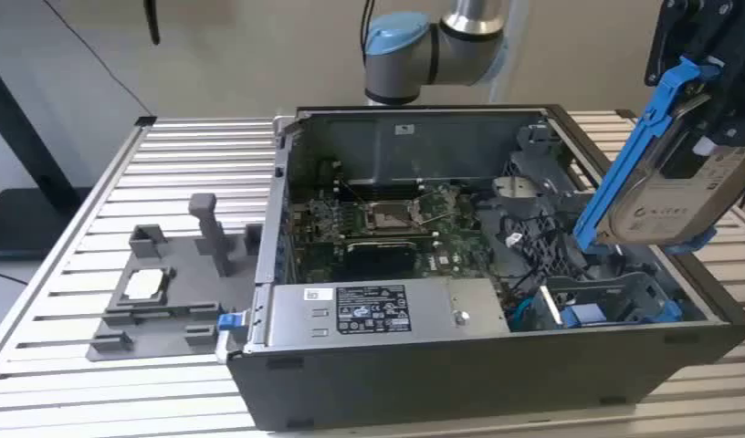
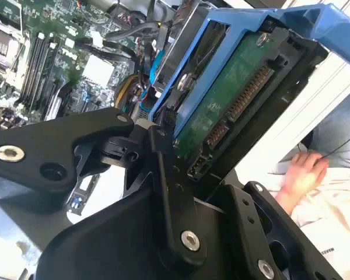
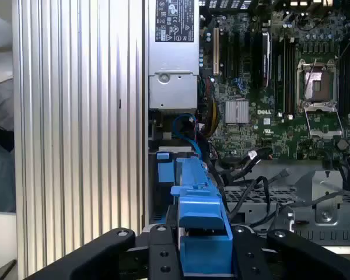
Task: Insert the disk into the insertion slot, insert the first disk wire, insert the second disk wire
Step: 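Insert the disk into the insertion slot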
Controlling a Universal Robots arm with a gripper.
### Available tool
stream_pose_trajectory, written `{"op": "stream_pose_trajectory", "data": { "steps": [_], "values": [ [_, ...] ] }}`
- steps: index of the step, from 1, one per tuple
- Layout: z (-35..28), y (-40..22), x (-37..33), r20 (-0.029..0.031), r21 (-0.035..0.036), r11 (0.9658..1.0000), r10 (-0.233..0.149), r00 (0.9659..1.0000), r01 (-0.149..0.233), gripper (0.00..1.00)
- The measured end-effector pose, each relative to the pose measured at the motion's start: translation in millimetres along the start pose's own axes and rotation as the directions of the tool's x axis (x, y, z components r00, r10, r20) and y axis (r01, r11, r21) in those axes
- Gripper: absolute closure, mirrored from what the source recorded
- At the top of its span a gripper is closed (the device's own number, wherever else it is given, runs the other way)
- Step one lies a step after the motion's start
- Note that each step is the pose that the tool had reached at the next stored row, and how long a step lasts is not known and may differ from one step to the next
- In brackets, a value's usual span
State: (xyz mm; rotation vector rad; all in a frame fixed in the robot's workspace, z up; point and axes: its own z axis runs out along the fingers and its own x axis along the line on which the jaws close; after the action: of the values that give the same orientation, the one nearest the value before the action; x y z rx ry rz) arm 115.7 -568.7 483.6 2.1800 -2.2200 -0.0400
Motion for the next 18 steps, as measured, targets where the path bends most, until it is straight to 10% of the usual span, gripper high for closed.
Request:
{"op": "stream_pose_trajectory", "data": {
  "steps": [18],
  "values": [
    [8.2, -0.3, 0.0, -0.0015, -0.0004, 1.0000, -0.001, 1.0000, 0.001, 0.67]
  ]
}}
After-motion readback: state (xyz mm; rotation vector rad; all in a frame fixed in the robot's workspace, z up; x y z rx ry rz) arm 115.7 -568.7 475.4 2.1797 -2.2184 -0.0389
